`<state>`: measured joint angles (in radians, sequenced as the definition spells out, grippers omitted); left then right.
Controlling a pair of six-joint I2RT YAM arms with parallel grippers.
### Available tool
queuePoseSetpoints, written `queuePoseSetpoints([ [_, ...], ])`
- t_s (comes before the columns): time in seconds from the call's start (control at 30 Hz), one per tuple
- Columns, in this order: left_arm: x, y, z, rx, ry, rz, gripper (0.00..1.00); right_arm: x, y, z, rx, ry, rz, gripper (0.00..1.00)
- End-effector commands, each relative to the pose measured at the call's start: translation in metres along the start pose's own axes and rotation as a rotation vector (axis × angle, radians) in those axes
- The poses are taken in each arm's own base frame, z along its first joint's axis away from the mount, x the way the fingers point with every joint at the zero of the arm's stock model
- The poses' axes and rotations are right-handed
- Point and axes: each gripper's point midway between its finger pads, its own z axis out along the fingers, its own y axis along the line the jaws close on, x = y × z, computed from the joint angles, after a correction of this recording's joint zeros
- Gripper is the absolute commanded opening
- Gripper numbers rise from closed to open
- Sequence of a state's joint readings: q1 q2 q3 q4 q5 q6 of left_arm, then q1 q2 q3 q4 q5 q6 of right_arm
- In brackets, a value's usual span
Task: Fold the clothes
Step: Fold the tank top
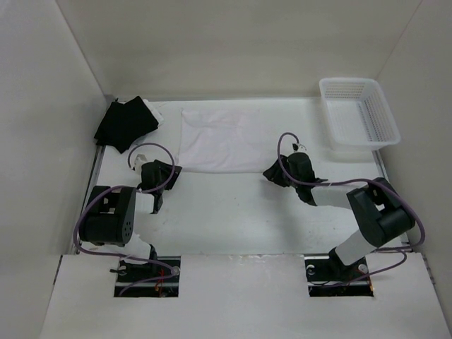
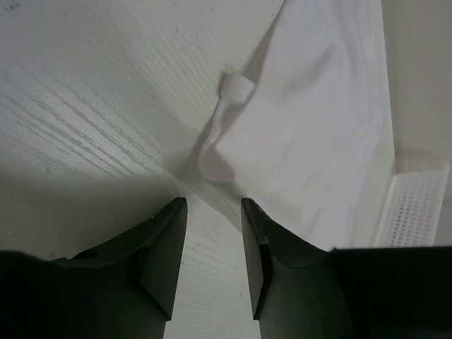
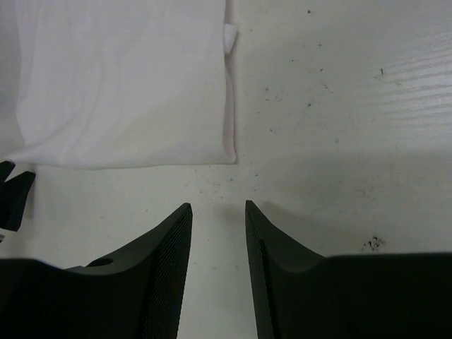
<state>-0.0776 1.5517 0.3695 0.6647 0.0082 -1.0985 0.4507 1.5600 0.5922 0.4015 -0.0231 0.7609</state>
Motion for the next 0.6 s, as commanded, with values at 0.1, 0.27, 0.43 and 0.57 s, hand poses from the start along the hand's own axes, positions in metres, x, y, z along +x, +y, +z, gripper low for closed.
queuePoseSetpoints([
  [0.1, -0.017, -0.014, 0.005, 0.056, -0.065, -0.042, 0.32, -0.019, 0.012, 0.013, -0.049, -0.06, 0.037, 0.43],
  [0.27, -0.022, -0.014, 0.007, 0.056, -0.089, -0.056, 0.36, -0.025, 0.006, 0.019, -0.025, -0.07, 0.063, 0.45],
  [0.43, -0.024, -0.013, 0.005, 0.066, -0.105, -0.061, 0.4, -0.03, 0.011, 0.028, -0.039, -0.067, 0.081, 0.47],
  [0.57, -0.021, -0.01, 0.008, 0.063, -0.093, -0.062, 0.36, -0.028, 0.015, 0.035, -0.052, -0.047, 0.093, 0.47],
])
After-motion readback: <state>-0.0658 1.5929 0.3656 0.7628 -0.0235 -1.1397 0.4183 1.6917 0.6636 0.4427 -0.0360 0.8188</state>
